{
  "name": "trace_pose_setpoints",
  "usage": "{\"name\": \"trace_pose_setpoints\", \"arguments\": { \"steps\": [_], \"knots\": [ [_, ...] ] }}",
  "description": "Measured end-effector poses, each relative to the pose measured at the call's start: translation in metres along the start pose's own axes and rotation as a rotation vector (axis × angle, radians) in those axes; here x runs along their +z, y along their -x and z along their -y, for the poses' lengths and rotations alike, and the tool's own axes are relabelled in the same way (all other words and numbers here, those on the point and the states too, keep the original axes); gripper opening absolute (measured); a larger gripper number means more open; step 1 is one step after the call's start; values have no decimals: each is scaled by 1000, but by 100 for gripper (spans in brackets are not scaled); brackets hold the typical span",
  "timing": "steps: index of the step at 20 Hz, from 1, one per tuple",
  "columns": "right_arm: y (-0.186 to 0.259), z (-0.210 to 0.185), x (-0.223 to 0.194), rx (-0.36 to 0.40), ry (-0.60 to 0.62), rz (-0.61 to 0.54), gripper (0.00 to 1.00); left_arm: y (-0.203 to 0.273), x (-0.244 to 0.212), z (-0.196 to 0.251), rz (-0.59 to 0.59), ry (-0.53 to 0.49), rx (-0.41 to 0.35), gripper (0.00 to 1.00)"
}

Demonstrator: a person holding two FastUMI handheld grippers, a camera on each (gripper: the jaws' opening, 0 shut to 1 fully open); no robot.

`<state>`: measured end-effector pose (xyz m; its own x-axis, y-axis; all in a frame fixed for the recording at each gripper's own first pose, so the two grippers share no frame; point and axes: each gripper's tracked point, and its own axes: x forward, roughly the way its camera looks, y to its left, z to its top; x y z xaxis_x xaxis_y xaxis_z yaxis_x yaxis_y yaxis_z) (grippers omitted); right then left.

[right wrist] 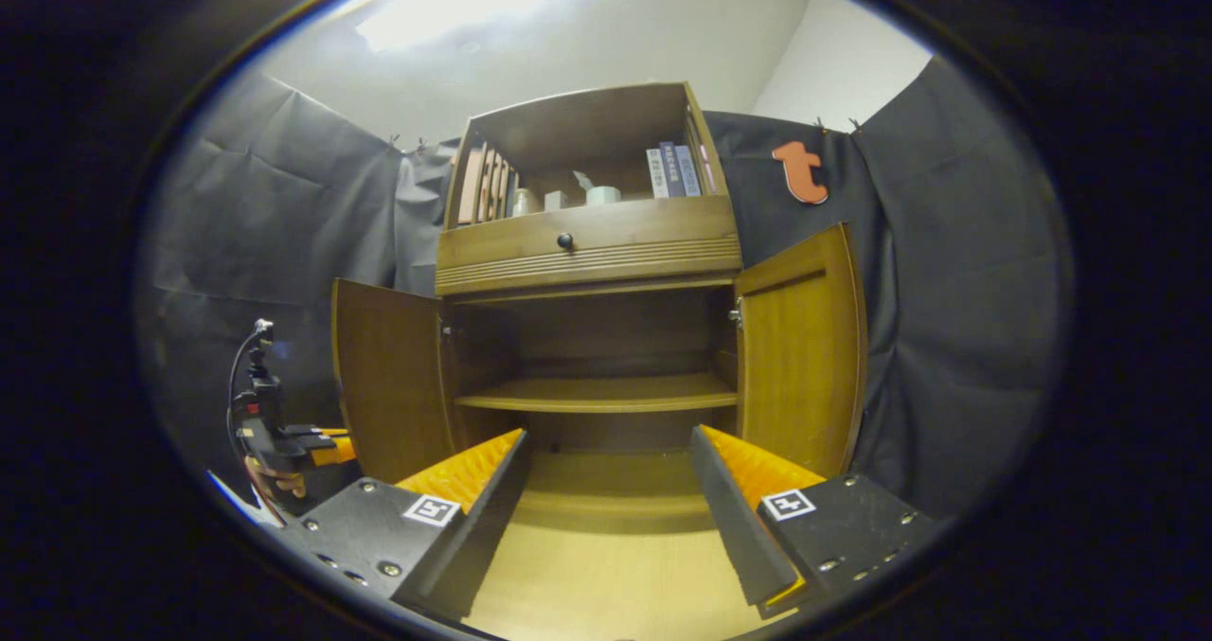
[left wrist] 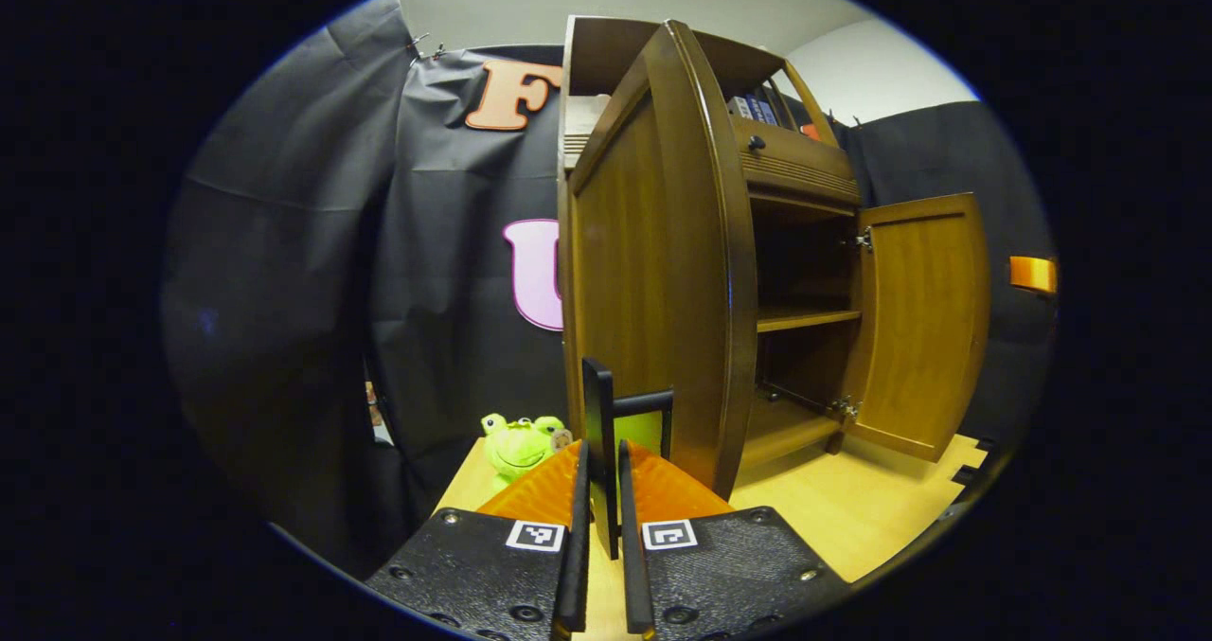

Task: Open the right door of the double-door shoe cabinet with the right hand, and open the left door with the left hand.

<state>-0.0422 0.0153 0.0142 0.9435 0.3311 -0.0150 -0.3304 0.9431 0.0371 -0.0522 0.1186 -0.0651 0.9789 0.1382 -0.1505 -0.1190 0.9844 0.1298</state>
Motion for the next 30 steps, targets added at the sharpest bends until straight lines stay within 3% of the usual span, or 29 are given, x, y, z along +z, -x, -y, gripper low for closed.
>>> {"name": "trace_pose_setpoints", "arguments": {
  "steps": [3,4,5,6,7,12,14,15,17,22,27,30],
  "knots": [
    [-2,1,-1,2,-15,3,100,2,-1,-15,1,5,11,17],
    [-3,0,-2,6,-19,1,99,3,0,-17,-1,14,2,7],
    [-2,0,-3,8,-19,-2,100,5,-1,-20,-2,18,-5,16],
    [-2,1,-5,10,-18,-2,100,6,-2,-23,0,18,-11,0],
    [-2,1,-4,11,-20,-1,100,6,-2,-25,1,23,-16,7],
    [-3,6,-9,-2,-30,-16,96,6,-2,-38,-8,40,-39,7],
    [-2,8,-9,-9,-30,-17,100,6,-2,-43,-8,37,-44,8],
    [-3,8,-9,-10,-31,-19,96,7,-2,-45,-7,36,-41,9],
    [-3,10,-9,-15,-28,-23,100,10,-4,-50,-16,41,-37,16],
    [1,16,-9,-24,-34,-26,100,30,-1,-49,-13,19,-34,19],
    [7,22,-12,-28,-59,-25,96,53,-3,-62,-16,44,58,19],
    [3,22,0,-6,-74,-6,100,65,3,-59,8,88,81,19]
  ]
}}
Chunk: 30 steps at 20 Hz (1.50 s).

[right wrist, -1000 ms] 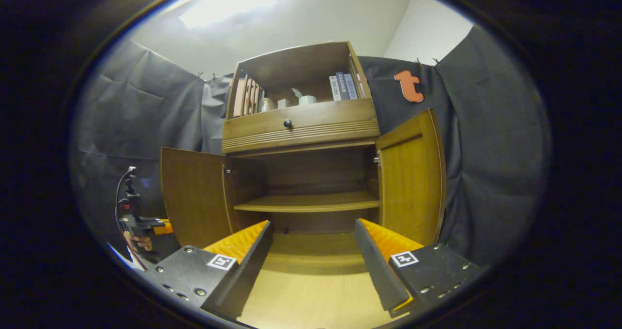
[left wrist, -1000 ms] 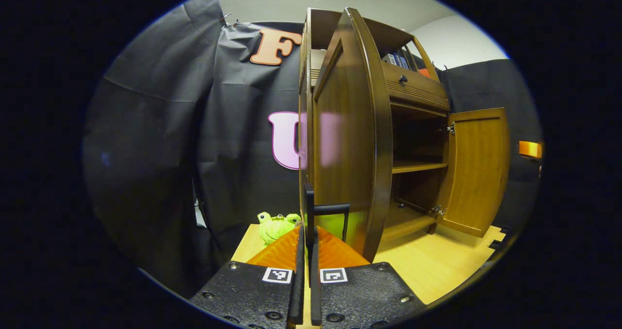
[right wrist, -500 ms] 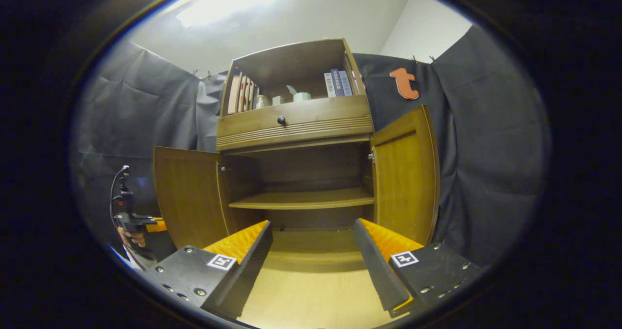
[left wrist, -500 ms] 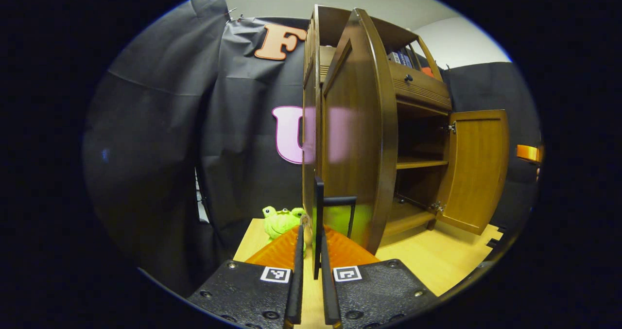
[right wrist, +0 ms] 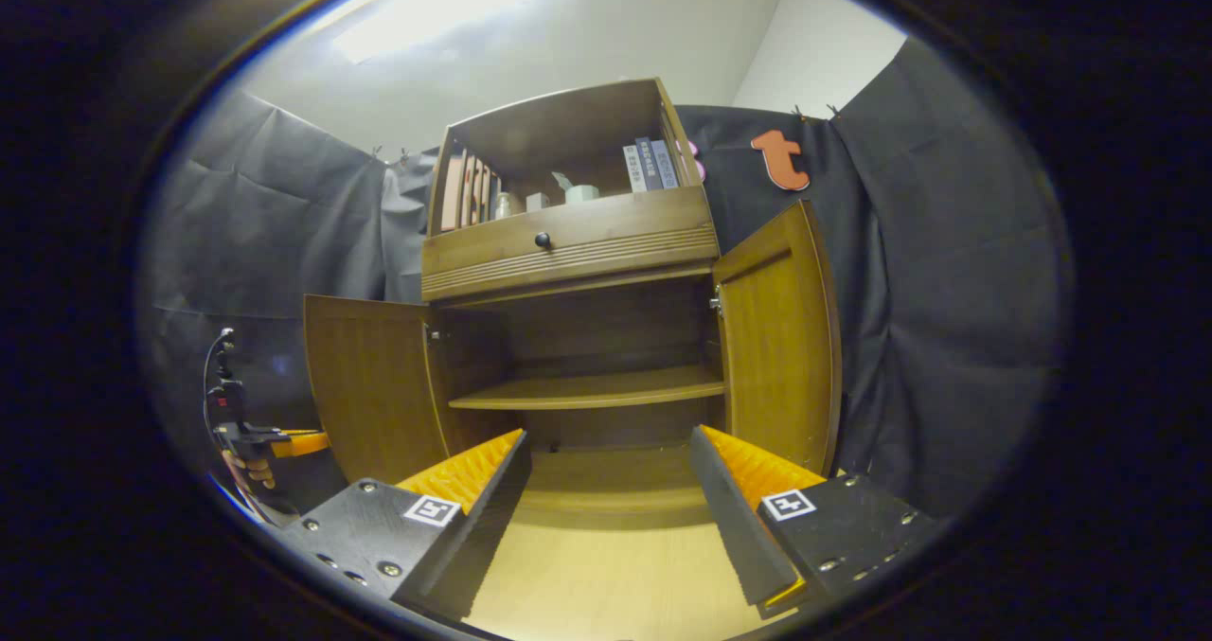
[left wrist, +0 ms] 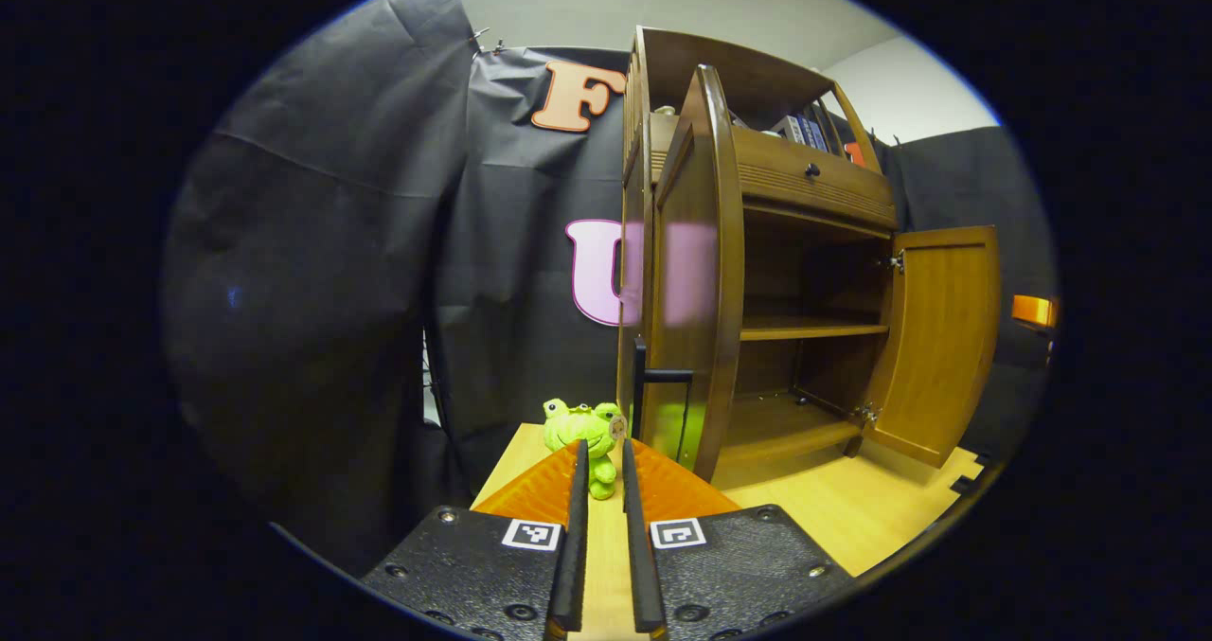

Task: Open the right door of the double-door shoe cabinet with the right hand, and open the left door with the left hand.

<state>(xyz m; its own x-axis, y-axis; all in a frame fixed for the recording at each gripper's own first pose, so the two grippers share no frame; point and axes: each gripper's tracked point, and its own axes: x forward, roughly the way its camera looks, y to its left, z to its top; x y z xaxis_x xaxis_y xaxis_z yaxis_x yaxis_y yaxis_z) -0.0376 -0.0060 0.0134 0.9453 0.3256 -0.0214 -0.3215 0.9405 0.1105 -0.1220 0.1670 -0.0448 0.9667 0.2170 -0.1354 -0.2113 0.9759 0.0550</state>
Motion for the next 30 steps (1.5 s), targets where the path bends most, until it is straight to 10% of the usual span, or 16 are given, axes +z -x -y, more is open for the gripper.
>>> {"name": "trace_pose_setpoints", "arguments": {
  "steps": [5,10,16,30],
  "knots": [
    [9,10,3,-15,13,14,96,19,20,38,89,4,-44,22],
    [12,16,-10,-16,33,-4,100,25,21,86,117,-14,-111,67],
    [4,25,-12,-11,22,10,100,9,23,128,100,12,-142,98],
    [-39,35,-9,-3,56,44,100,-73,41,202,65,-28,-95,93]
  ]
}}
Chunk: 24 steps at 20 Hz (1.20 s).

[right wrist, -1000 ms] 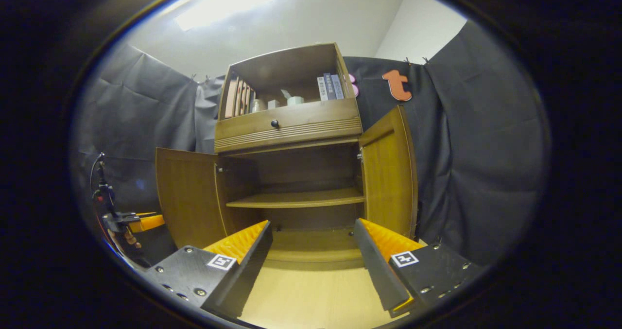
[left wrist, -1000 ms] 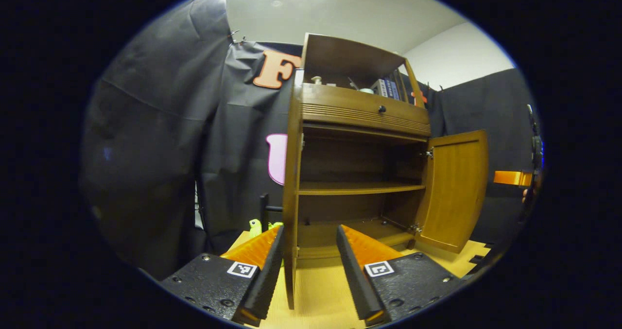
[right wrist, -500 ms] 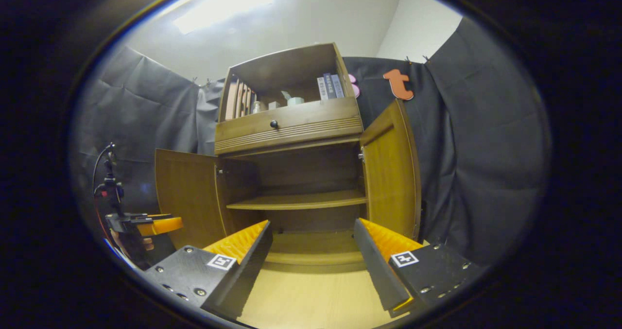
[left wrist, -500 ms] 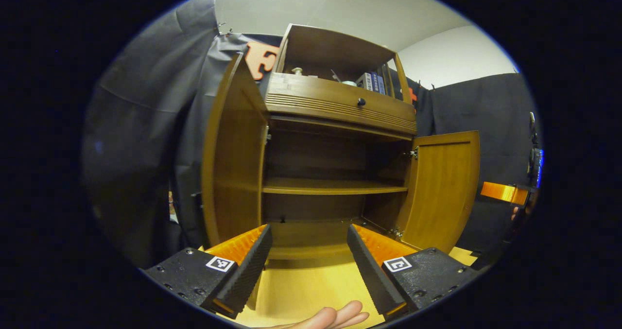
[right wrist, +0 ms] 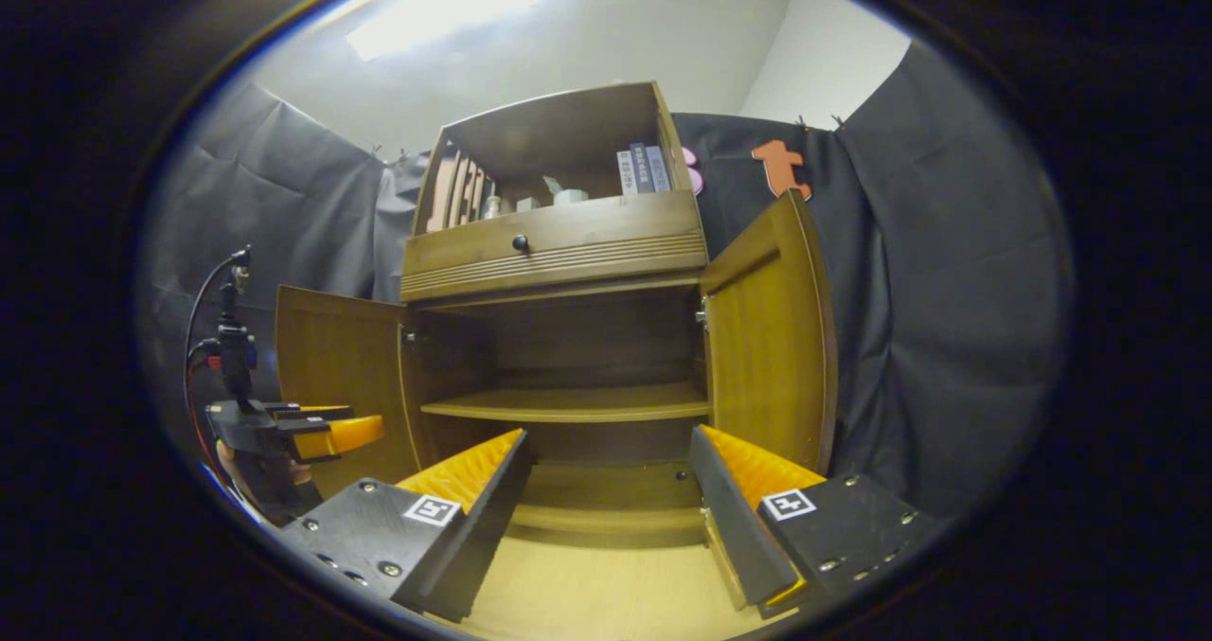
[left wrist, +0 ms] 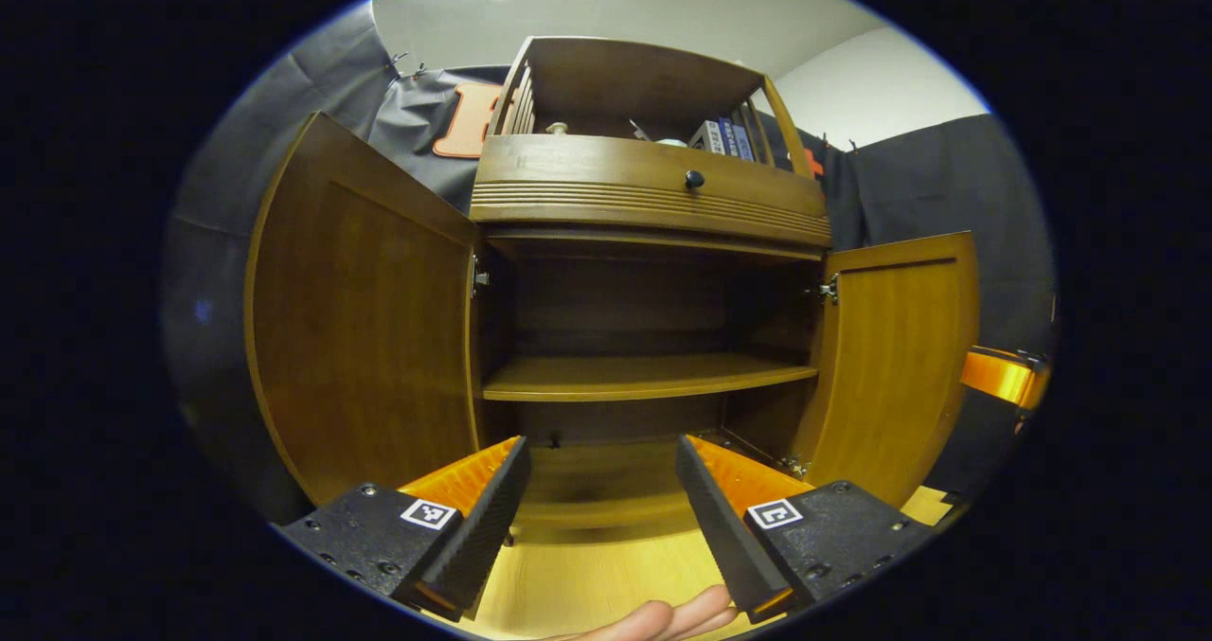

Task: Open the right door of the double-door shoe cabinet with the right hand, and open the left door with the left hand.

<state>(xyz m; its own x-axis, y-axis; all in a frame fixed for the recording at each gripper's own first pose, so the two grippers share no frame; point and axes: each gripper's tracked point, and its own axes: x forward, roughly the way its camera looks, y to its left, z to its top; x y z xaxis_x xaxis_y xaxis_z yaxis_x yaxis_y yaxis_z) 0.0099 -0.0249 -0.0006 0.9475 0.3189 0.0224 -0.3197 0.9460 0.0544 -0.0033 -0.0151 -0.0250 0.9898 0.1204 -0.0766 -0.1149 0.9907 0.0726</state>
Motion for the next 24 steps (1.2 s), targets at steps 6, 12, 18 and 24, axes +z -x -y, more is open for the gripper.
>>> {"name": "trace_pose_setpoints", "arguments": {
  "steps": [6,12,18,24],
  "knots": [
    [-23,-9,-4,-7,-3,10,100,-28,-20,20,-41,16,-34,92],
    [-56,-30,-23,10,-21,-4,100,-45,-26,18,-45,41,-19,91],
    [-101,-56,-38,26,-24,-39,100,-62,-31,24,-28,32,-35,95],
    [-126,-65,-59,30,-43,-63,100,-82,-46,19,-43,45,13,94]
  ]
}}
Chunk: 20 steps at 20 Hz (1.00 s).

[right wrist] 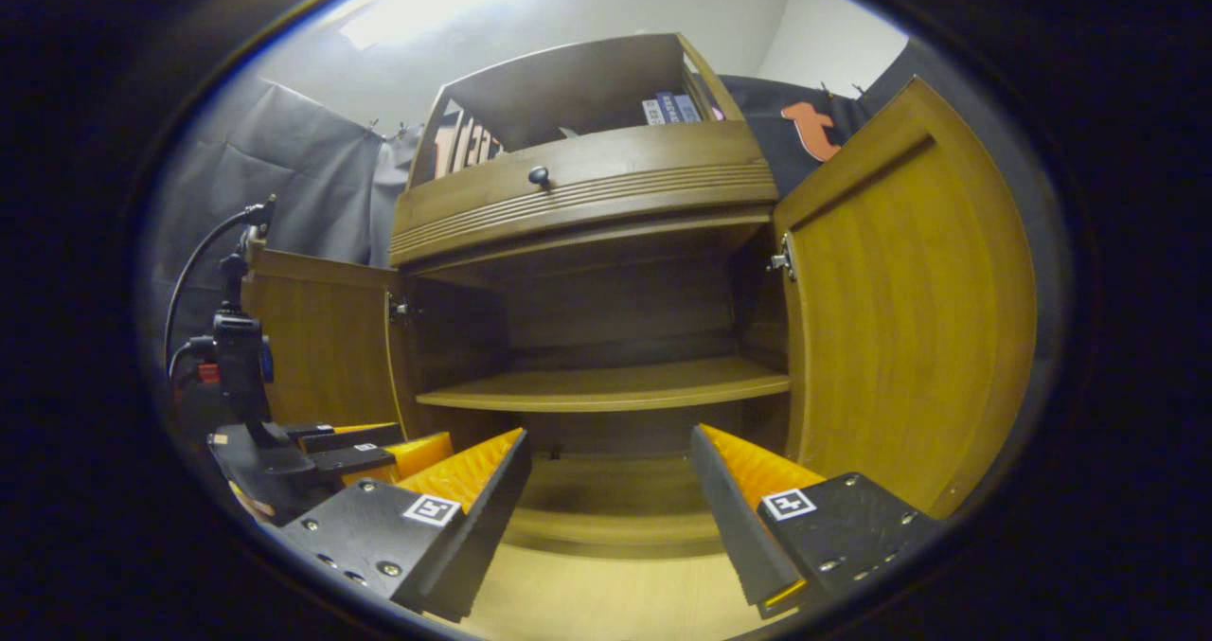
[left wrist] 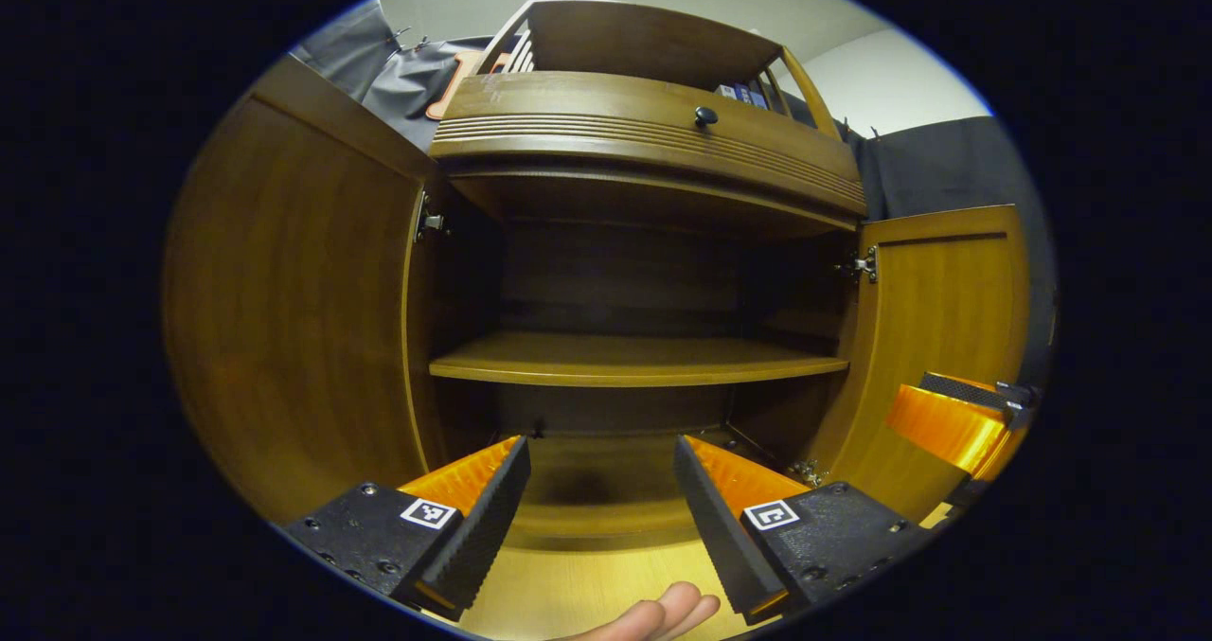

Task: Open the right door of the double-door shoe cabinet with the right hand, and open the left door with the left hand.

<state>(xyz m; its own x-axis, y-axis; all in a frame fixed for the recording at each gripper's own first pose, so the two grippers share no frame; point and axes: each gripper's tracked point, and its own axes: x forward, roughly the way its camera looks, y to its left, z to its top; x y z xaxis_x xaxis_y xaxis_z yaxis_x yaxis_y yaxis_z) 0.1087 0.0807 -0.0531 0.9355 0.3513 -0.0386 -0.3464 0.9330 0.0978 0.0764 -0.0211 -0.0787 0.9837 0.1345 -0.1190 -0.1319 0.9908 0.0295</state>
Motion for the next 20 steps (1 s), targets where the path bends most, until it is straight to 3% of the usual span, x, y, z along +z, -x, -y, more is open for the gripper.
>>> {"name": "trace_pose_setpoints", "arguments": {
  "steps": [5,7,9,10,13,14,18,19,20],
  "knots": [
    [-14,1,-12,-24,30,-16,100,-16,-19,8,-30,-29,7,95],
    [1,-1,-21,-10,13,-19,100,-14,-21,9,-37,-49,12,95],
    [1,2,-23,-21,10,-21,100,-7,-19,9,-33,-50,5,90],
    [2,3,-23,-27,13,-18,100,-3,-17,10,-25,-51,-1,95],
    [7,6,-18,-27,-2,1,100,7,-7,9,0,-52,4,95],
    [9,8,-20,-31,-9,1,100,11,-5,9,6,-50,2,89],
    [21,6,-18,-20,-1,6,100,24,5,7,42,-49,7,95],
    [24,7,-18,-23,5,11,100,26,6,8,42,-48,9,89],
    [27,7,-16,-20,9,16,100,28,6,9,42,-47,8,99]
  ]
}}
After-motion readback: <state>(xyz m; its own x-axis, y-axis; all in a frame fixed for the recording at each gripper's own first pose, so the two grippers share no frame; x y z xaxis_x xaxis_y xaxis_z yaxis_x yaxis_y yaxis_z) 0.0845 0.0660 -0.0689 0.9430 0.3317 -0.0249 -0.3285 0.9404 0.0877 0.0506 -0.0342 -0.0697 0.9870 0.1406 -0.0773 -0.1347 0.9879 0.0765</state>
